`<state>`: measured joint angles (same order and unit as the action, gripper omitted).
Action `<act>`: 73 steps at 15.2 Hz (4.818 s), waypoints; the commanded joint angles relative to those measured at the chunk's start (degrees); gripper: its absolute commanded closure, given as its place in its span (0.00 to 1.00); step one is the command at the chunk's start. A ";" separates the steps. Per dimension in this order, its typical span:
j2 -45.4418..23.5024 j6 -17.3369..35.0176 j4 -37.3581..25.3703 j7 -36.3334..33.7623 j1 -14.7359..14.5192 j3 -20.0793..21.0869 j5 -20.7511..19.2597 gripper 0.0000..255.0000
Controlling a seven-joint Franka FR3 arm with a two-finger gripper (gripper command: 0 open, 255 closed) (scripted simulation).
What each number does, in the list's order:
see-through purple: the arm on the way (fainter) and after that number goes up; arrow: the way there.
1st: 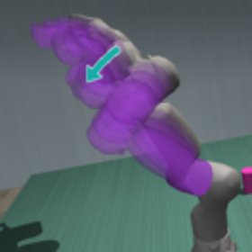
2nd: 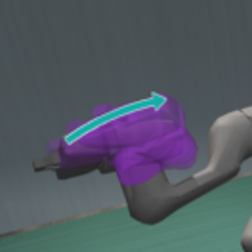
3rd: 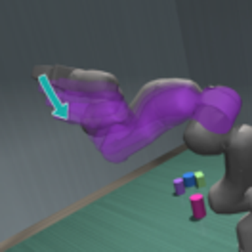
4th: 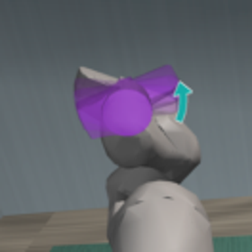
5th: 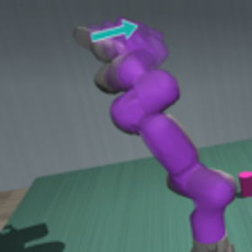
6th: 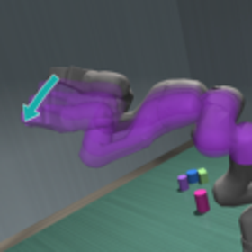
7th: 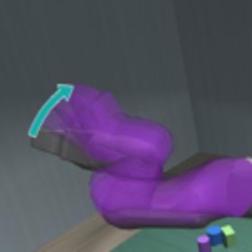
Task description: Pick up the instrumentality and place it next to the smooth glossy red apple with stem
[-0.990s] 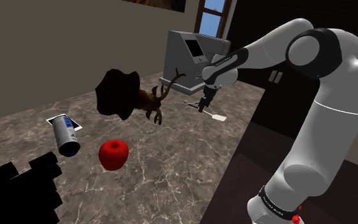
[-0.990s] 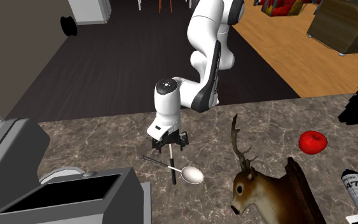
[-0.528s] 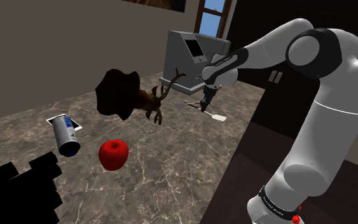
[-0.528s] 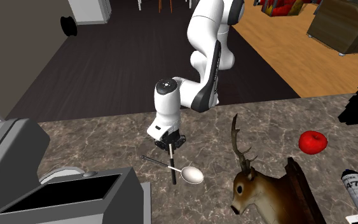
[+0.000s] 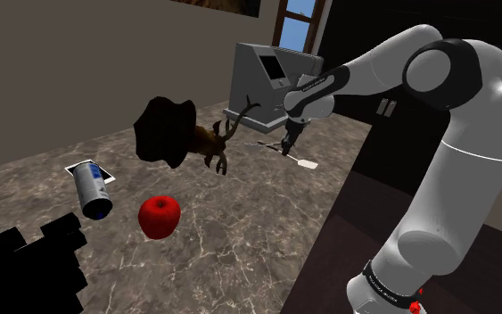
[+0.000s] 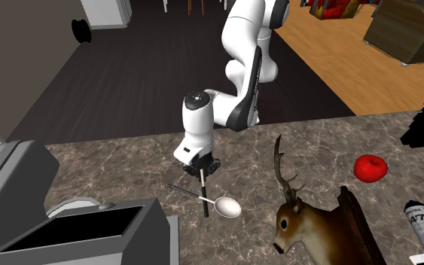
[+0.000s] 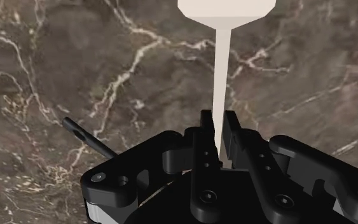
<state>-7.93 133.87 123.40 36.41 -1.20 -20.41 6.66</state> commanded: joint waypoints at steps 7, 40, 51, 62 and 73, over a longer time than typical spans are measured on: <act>3.38 -5.54 -2.45 -1.55 -0.29 -0.30 -2.00 1.00; 22.99 -22.14 -0.58 -15.32 -4.09 5.77 -9.15 1.00; 37.15 -23.30 12.56 -30.02 -8.39 16.46 -8.20 1.00; 44.80 -25.45 17.90 -44.91 -14.82 28.61 -2.14 1.00; 43.91 -26.20 15.16 -60.54 -20.95 41.96 4.62 1.00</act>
<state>35.91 107.68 138.64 -22.62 -21.55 20.33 10.62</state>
